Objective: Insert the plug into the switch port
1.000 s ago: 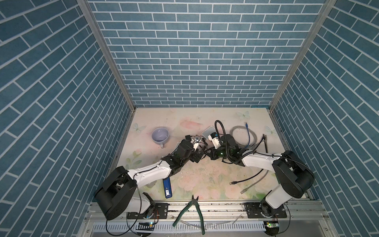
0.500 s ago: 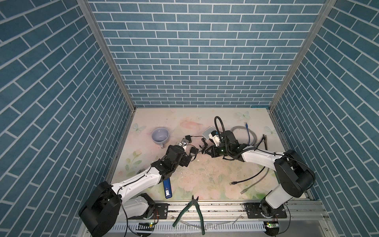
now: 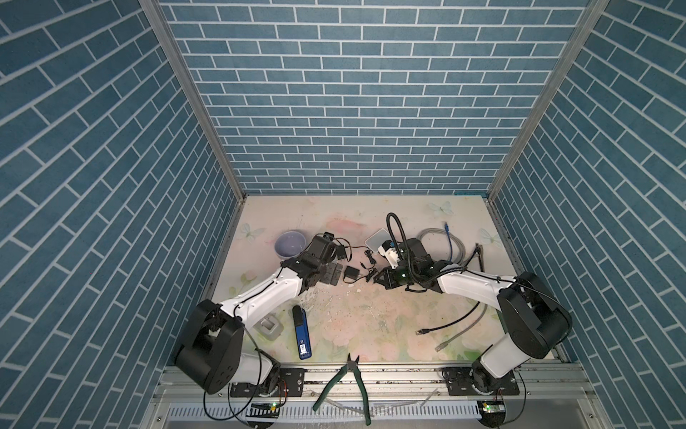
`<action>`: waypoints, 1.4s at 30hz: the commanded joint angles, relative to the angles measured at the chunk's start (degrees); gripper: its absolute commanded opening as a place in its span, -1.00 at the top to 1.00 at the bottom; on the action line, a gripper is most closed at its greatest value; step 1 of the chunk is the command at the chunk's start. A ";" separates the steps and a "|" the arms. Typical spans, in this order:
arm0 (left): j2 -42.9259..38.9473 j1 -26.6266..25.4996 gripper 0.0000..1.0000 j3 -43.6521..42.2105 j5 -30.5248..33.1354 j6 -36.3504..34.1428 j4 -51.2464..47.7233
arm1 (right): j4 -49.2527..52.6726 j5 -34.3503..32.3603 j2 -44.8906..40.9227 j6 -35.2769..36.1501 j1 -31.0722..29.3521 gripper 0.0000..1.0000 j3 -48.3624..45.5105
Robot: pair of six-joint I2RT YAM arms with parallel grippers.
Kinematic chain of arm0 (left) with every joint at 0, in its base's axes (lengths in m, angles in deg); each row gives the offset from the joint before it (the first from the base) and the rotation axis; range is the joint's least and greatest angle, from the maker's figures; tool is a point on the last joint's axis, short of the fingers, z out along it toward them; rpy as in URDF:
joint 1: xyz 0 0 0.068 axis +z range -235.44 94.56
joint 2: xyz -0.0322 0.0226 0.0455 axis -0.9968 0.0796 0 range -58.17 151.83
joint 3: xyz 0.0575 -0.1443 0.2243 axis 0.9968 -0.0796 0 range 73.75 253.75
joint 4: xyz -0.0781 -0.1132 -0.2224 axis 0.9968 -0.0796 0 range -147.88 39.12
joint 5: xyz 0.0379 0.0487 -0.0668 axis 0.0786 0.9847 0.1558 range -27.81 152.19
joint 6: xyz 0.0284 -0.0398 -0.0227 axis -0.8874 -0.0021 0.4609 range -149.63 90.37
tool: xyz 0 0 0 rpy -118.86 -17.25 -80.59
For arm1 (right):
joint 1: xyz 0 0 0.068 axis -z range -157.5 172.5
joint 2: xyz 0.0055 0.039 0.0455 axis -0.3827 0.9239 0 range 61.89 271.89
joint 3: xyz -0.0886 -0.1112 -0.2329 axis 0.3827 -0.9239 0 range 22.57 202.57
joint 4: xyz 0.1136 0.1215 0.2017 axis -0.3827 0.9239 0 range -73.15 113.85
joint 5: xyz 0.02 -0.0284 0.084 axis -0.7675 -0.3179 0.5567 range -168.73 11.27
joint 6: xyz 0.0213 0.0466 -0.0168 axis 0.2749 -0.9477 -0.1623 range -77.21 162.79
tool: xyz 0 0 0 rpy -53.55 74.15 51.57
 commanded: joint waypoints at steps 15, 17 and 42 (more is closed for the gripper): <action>20.43 5.15 -0.92 12.99 -9.95 -2.95 -12.60 | 1.72 0.24 -2.15 2.54 0.44 0.92 0.95; 21.46 5.39 -0.86 13.62 -10.17 -3.22 -12.96 | 1.52 0.24 -2.14 2.50 0.44 0.92 0.89; 10.37 5.54 0.03 3.95 -11.97 -3.06 -3.56 | -2.19 3.54 -1.54 -0.50 2.50 0.91 0.47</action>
